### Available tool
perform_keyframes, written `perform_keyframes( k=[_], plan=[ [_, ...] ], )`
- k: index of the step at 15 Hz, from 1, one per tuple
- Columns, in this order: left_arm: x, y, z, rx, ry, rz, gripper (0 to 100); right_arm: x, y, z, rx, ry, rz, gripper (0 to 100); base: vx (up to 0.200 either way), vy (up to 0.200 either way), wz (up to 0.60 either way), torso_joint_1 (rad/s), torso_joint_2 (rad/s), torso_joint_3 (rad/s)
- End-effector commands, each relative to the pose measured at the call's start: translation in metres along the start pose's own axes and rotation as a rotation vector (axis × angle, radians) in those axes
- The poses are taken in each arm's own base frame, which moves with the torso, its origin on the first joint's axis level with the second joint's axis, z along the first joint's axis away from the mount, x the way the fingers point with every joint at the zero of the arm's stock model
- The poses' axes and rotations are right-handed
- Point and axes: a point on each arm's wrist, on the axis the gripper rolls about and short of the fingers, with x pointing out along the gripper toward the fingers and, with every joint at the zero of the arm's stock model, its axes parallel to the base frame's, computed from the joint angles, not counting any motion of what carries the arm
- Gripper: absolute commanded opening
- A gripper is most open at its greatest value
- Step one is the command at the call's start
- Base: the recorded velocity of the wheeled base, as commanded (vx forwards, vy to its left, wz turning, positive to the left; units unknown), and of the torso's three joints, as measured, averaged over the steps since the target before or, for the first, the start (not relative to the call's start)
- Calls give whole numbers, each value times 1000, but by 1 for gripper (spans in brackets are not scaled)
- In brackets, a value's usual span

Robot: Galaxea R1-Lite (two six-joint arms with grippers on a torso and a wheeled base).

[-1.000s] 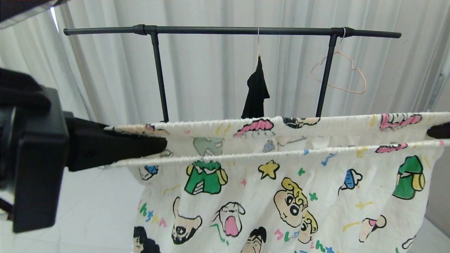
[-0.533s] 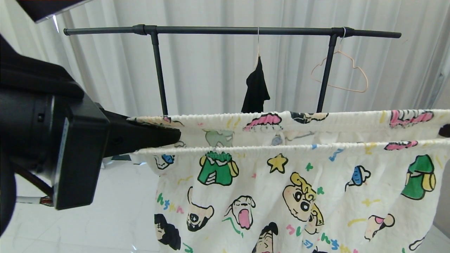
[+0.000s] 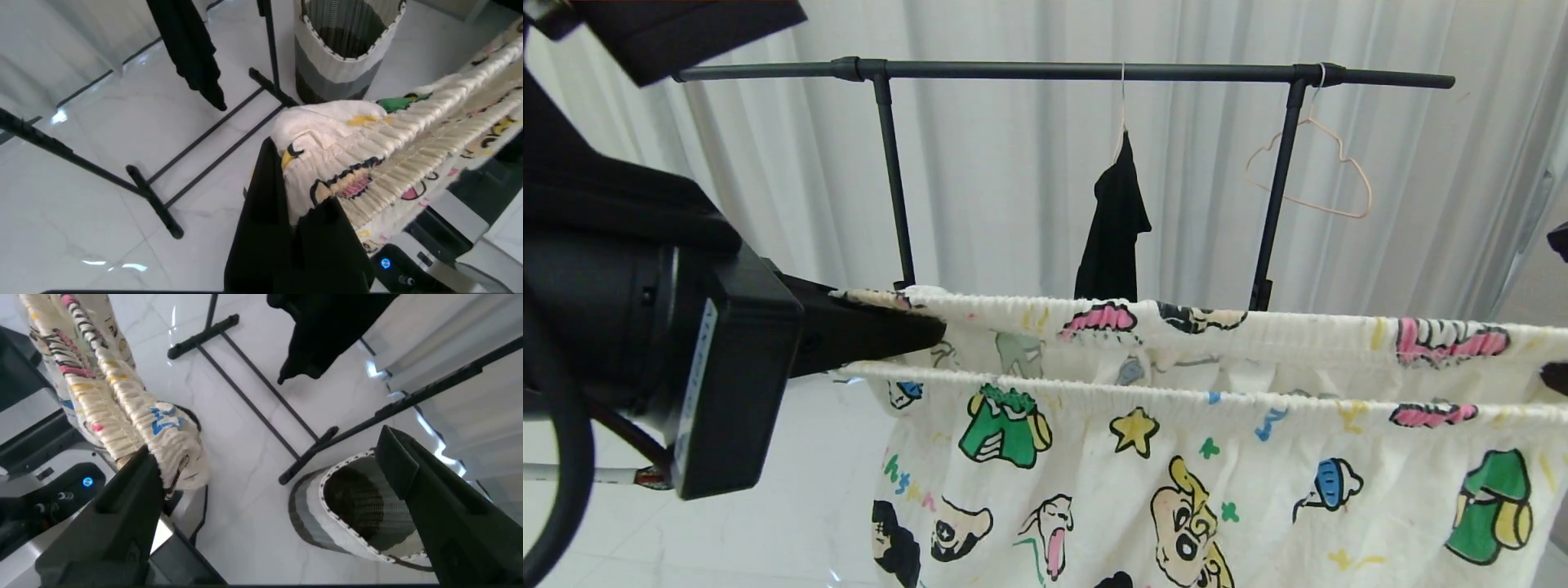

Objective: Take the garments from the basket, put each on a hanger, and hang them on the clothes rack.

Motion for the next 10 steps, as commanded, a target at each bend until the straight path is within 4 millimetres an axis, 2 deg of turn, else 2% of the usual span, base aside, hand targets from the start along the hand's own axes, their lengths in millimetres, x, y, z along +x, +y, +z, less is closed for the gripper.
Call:
perform_keyframes(
  k=[1,4,6,9,10],
  plan=[
    [7,0,-3,4,27,31,0,-2,0,-1,1,-6,13,100,0,0,0,0,0,0],
    [22,1,-4,10,66,164,0,-6,0,0,8,-35,82,100,0,0,0,0,0,0],
    [24,1,-4,11,70,178,0,-5,-1,0,17,-36,62,100,0,0,0,0,0,0],
    [15,12,-16,-7,83,248,0,-4,-16,-17,64,38,-193,100,0,0,0,0,0,0],
    [2,25,-33,-42,101,325,0,-12,-32,-38,127,127,-446,100,0,0,0,0,0,0]
  ],
)
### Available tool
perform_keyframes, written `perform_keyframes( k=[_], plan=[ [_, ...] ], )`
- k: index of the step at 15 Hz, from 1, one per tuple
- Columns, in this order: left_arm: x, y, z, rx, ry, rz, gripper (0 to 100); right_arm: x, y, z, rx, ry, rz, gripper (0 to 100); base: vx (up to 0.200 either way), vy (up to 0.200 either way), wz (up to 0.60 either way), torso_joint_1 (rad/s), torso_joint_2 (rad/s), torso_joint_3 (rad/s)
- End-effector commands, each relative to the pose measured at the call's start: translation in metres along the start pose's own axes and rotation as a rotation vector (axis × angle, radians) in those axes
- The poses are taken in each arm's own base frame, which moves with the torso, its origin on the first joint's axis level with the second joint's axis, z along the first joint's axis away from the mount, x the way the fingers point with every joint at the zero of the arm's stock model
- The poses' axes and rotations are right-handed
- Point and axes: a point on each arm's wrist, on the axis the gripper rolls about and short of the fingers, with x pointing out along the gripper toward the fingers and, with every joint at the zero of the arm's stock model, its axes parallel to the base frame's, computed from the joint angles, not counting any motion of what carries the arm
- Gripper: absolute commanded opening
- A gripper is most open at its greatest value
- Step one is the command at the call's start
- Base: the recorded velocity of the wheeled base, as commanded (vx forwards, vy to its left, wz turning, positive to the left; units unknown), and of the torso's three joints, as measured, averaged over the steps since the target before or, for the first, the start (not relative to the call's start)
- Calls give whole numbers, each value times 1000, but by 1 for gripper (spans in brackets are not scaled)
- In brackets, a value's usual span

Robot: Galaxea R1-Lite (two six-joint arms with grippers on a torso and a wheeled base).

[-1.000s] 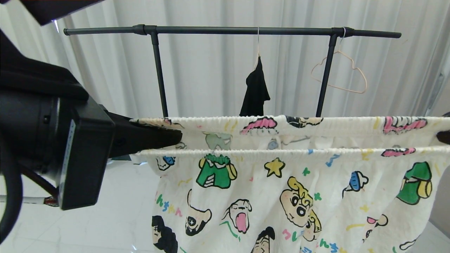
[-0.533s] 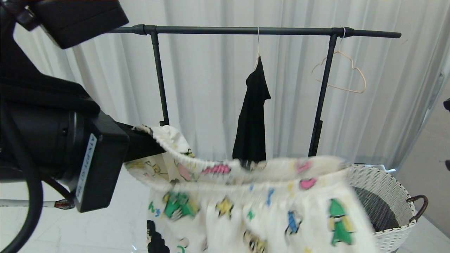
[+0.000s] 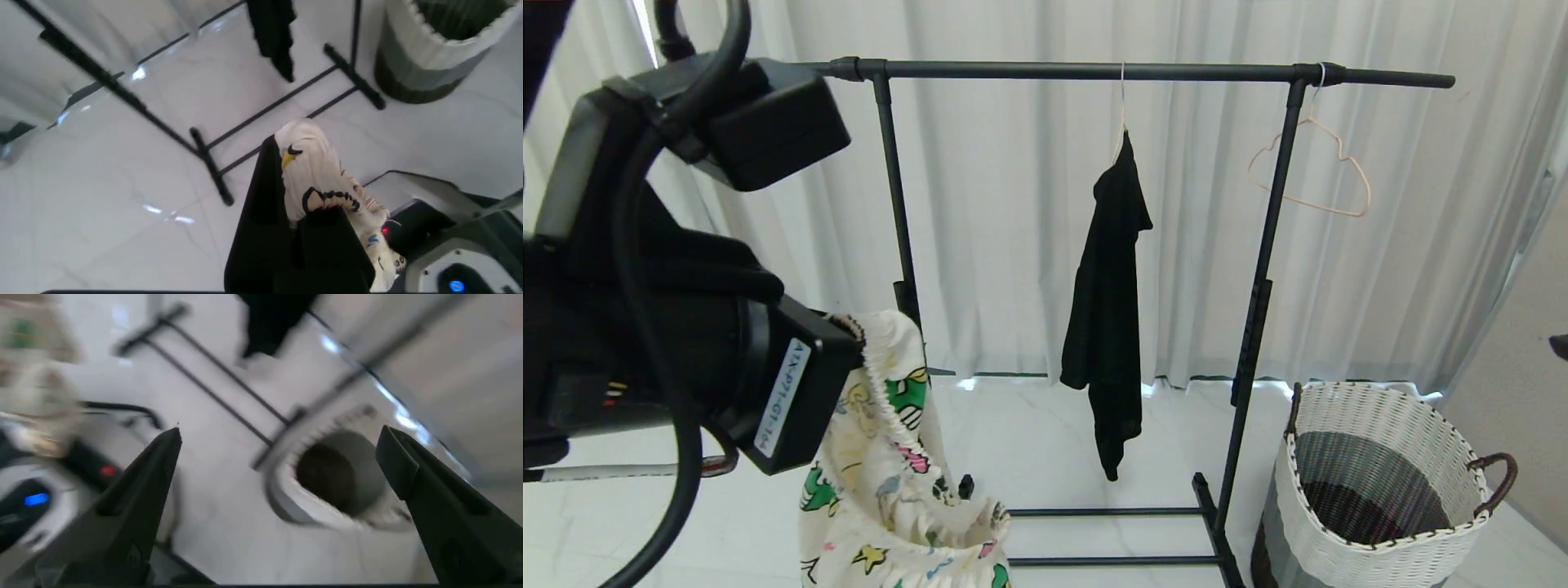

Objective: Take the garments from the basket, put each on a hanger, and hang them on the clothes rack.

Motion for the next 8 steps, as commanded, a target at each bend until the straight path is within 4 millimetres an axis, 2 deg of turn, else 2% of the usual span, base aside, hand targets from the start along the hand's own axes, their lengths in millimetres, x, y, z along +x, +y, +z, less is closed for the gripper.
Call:
perform_keyframes(
  k=[1,2,3,4,6,8],
  plan=[
    [-16,28,-33,-72,31,133,0,-10,-26,-36,111,121,-289,100,0,0,0,0,0,0],
    [-17,33,-42,-90,49,171,0,-13,-29,-43,141,140,-326,100,0,0,0,0,0,0],
    [-22,46,-68,-144,98,286,0,-14,-33,-59,201,200,-410,100,0,0,0,0,0,0],
    [-20,53,-81,-175,146,370,0,-16,-33,-69,229,224,-446,100,0,0,0,0,0,0],
    [-20,58,-100,-210,193,466,0,-11,-31,-83,268,243,-467,100,0,0,0,0,0,0],
    [-21,59,-110,-225,200,484,0,-4,-29,-90,303,213,-441,100,0,0,0,0,0,0]
  ],
)
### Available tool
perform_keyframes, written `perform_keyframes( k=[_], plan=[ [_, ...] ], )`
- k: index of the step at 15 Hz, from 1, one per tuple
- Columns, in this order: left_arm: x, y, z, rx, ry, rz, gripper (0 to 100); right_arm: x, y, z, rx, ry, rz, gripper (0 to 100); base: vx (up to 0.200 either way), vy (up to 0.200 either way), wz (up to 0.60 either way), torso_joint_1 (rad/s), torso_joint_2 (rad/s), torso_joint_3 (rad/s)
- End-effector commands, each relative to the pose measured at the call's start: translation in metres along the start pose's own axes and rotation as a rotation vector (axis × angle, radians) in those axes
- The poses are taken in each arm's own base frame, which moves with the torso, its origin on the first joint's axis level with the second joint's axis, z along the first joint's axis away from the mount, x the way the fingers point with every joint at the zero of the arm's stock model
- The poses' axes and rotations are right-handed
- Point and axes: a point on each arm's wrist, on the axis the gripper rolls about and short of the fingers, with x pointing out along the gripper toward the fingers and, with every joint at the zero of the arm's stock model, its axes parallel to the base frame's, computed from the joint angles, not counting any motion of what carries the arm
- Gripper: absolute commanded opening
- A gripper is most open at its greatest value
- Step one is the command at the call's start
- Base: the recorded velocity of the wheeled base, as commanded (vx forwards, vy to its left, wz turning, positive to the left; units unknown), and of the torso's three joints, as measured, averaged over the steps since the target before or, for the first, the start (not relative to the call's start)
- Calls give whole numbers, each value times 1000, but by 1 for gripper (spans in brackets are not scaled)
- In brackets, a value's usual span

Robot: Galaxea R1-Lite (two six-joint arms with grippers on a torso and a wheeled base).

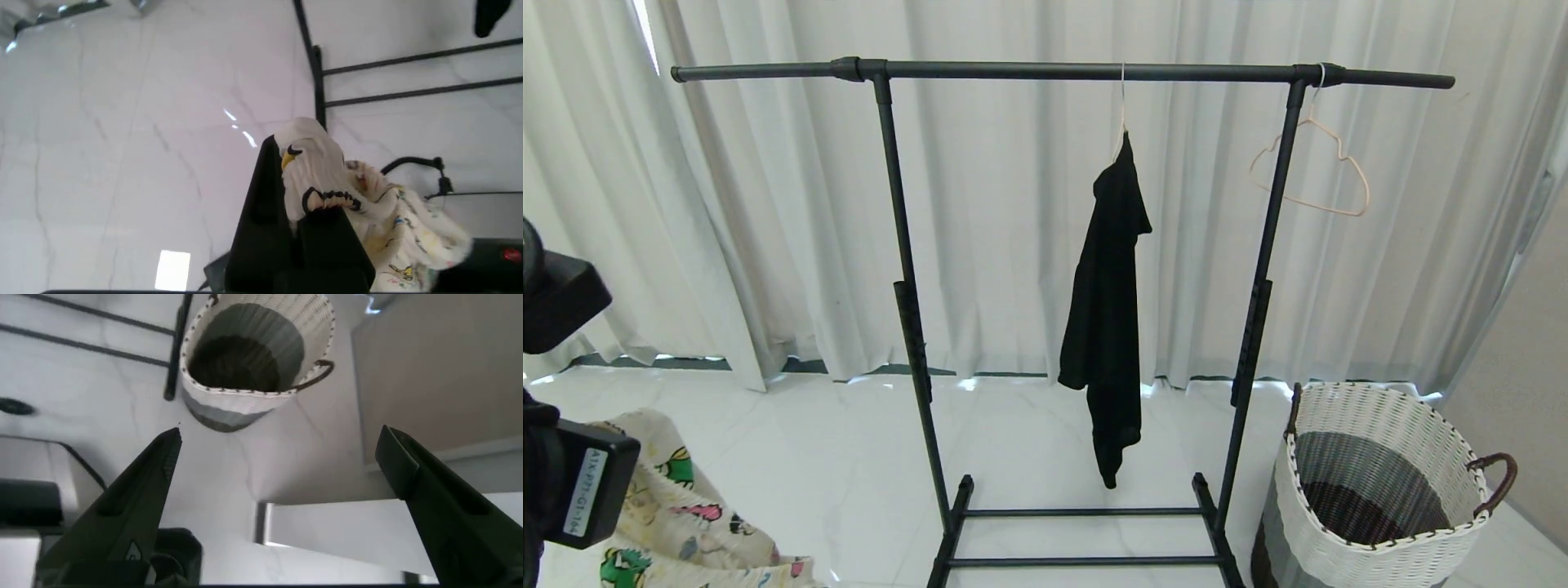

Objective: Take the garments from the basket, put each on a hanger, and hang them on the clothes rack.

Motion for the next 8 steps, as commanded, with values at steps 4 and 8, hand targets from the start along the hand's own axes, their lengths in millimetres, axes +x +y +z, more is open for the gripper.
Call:
perform_keyframes(
  k=[4,8],
  plan=[
    [2,7,-16,-66,-30,50,0,12,-1,-13,115,-70,-4,100,0,0,0,36,-159,-136],
    [4,6,-20,-62,-21,49,0,18,1,-1,134,-113,27,100,0,0,0,159,-469,-273]
  ],
)
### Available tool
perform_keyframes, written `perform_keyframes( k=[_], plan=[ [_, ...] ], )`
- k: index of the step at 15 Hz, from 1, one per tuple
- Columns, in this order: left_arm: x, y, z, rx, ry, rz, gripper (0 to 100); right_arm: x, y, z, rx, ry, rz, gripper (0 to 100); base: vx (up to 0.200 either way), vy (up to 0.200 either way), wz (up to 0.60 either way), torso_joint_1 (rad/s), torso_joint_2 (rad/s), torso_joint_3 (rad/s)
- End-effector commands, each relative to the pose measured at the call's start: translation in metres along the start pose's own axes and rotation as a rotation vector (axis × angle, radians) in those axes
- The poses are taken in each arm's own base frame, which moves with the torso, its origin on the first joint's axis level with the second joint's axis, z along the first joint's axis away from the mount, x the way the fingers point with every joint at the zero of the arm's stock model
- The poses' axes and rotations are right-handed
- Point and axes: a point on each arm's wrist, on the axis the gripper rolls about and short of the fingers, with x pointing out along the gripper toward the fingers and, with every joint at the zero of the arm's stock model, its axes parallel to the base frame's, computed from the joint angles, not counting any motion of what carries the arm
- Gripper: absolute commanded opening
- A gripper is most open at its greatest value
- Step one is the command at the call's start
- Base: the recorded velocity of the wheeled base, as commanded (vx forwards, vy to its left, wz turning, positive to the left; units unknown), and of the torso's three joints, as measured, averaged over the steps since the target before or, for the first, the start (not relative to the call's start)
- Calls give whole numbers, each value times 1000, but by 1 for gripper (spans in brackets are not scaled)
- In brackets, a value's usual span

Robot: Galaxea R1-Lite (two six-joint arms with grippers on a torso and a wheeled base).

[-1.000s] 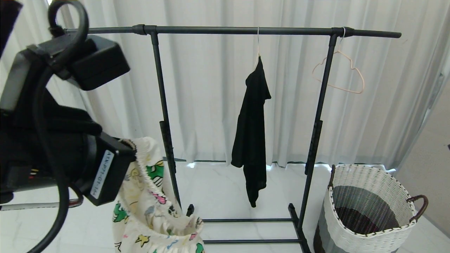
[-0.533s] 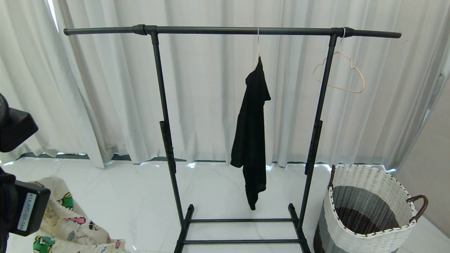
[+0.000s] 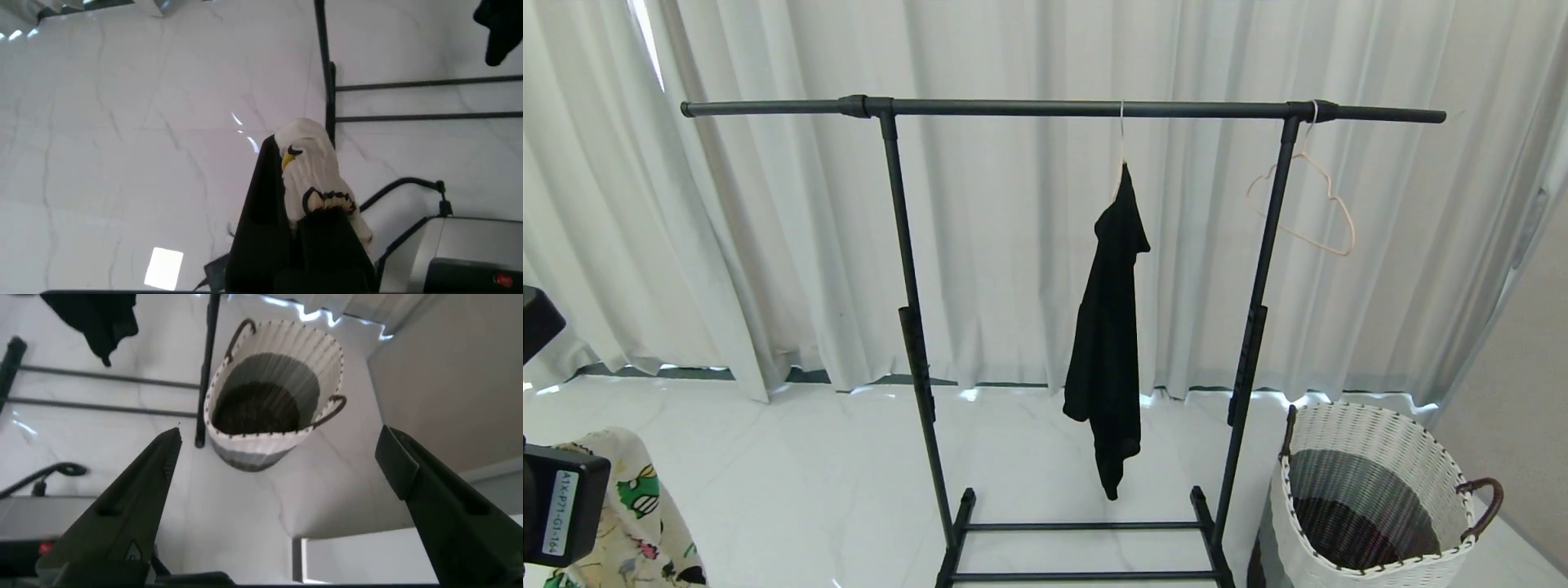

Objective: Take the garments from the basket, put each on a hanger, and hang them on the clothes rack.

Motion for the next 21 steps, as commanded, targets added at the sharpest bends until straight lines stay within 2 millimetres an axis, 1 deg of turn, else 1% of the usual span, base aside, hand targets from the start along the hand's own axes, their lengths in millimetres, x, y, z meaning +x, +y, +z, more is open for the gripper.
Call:
perform_keyframes(
  k=[1,5,9,15,20,21],
  plan=[
    [0,0,-1,2,4,1,0,9,2,6,4,6,-7,100,0,0,0,183,-461,-281],
    [0,0,-1,0,0,-1,0,25,6,21,20,-27,-15,100,0,0,0,195,-470,-286],
    [-1,0,0,-6,-11,-1,0,36,5,29,44,-42,-48,100,0,0,0,201,-478,-278],
    [-3,2,-4,-10,-20,0,0,38,5,28,40,-32,-56,100,0,0,0,215,-477,-266],
    [-5,2,-6,-8,-25,-4,0,37,5,29,27,-44,-55,100,0,0,0,34,-71,-38],
    [-5,2,-7,-6,-24,-5,0,38,5,29,28,-47,-55,100,0,-200,0,7,-7,-2]
  ],
)
